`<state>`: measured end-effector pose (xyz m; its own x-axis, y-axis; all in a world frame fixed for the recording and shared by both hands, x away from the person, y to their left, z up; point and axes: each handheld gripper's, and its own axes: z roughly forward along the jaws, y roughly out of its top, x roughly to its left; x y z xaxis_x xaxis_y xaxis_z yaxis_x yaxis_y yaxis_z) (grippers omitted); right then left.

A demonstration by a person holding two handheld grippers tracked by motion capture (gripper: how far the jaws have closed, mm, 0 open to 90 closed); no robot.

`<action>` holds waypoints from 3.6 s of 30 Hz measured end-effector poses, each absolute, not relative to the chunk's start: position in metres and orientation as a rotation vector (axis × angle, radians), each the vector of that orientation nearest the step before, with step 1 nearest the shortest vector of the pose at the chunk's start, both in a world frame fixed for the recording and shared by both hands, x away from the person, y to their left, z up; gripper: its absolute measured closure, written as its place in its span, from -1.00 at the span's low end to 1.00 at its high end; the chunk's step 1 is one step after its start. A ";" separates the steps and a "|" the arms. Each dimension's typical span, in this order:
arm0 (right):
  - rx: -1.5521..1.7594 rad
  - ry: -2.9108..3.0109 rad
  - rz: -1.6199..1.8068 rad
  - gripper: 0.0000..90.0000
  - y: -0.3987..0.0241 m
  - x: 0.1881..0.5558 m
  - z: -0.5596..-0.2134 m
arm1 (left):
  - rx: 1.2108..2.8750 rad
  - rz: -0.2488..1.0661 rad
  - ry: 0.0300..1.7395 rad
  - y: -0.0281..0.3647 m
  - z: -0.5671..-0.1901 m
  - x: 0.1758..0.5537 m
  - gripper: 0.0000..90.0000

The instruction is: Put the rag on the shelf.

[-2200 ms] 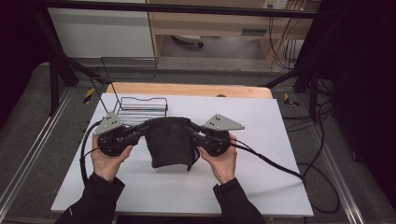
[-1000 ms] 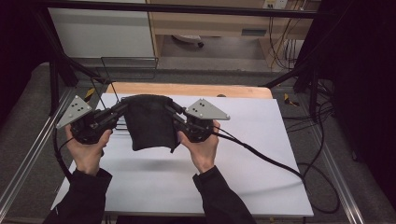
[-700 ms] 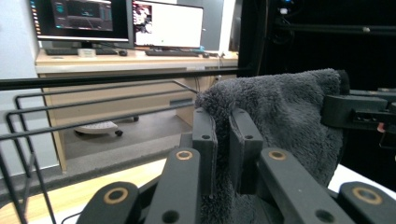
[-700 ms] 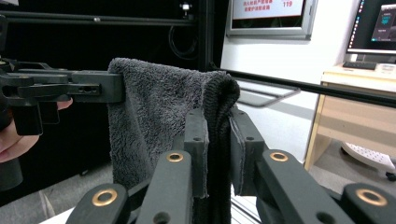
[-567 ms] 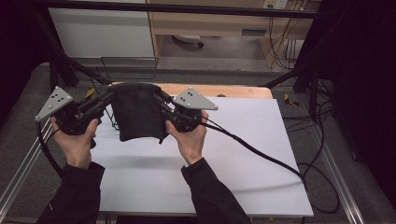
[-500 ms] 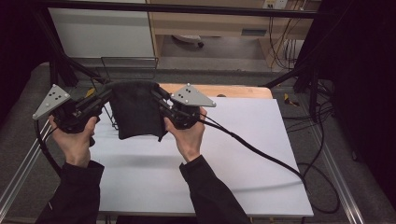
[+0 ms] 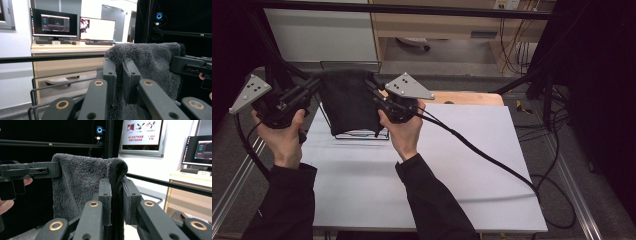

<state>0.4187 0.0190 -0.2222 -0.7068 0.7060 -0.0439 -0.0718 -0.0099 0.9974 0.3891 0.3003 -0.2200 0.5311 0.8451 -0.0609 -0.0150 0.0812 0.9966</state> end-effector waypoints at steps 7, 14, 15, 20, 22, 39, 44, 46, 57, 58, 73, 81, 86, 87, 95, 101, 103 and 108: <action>0.651 1.701 1.773 0.77 0.028 0.423 -0.216 | 1.331 0.774 0.809 0.309 -0.215 0.397 0.83; 0.631 1.683 1.779 0.78 0.037 0.432 -0.205 | 1.300 0.787 0.818 0.315 -0.206 0.404 0.83; 0.629 1.679 1.781 0.78 0.038 0.433 -0.204 | 1.298 0.789 0.817 0.316 -0.204 0.404 0.83; 0.618 1.660 1.787 0.78 0.045 0.437 -0.195 | 1.276 0.798 0.817 0.321 -0.195 0.408 0.83; 0.611 1.654 1.788 0.78 0.047 0.438 -0.191 | 1.267 0.801 0.818 0.324 -0.190 0.409 0.83; 0.582 1.598 1.794 0.78 0.057 0.451 -0.160 | 1.229 0.839 0.814 0.324 -0.159 0.424 0.83; 0.588 1.588 1.790 0.78 0.054 0.457 -0.152 | 1.235 0.852 0.810 0.321 -0.151 0.430 0.83; 0.588 1.580 1.788 0.78 0.054 0.459 -0.150 | 1.235 0.857 0.808 0.321 -0.148 0.432 0.83; 0.595 1.558 1.794 0.78 0.059 0.477 -0.138 | 1.236 0.877 0.827 0.322 -0.132 0.449 0.83; 0.594 1.557 1.796 0.78 0.059 0.478 -0.137 | 1.236 0.880 0.826 0.322 -0.130 0.450 0.83; 0.572 1.541 1.770 0.78 0.062 0.492 -0.123 | 1.222 0.859 0.835 0.325 -0.119 0.469 0.83; 0.563 1.548 1.736 0.78 0.062 0.501 -0.125 | 1.232 0.880 0.830 0.324 -0.125 0.477 0.83; 0.559 1.570 1.710 0.78 0.066 0.507 -0.131 | 1.233 0.879 0.846 0.326 -0.134 0.485 0.83; 0.564 1.573 1.707 0.78 0.067 0.507 -0.132 | 1.235 0.883 0.847 0.326 -0.136 0.486 0.83; 0.571 1.592 1.695 0.78 0.065 0.513 -0.142 | 1.257 0.882 0.831 0.326 -0.147 0.493 0.83; 0.592 1.617 1.684 0.78 0.063 0.518 -0.154 | 1.278 0.871 0.852 0.324 -0.158 0.498 0.83; 0.594 1.627 1.673 0.78 0.063 0.519 -0.156 | 1.278 0.871 0.854 0.324 -0.162 0.500 0.83; 0.599 1.632 1.704 0.78 0.066 0.522 -0.158 | 1.276 0.887 0.868 0.327 -0.164 0.502 0.83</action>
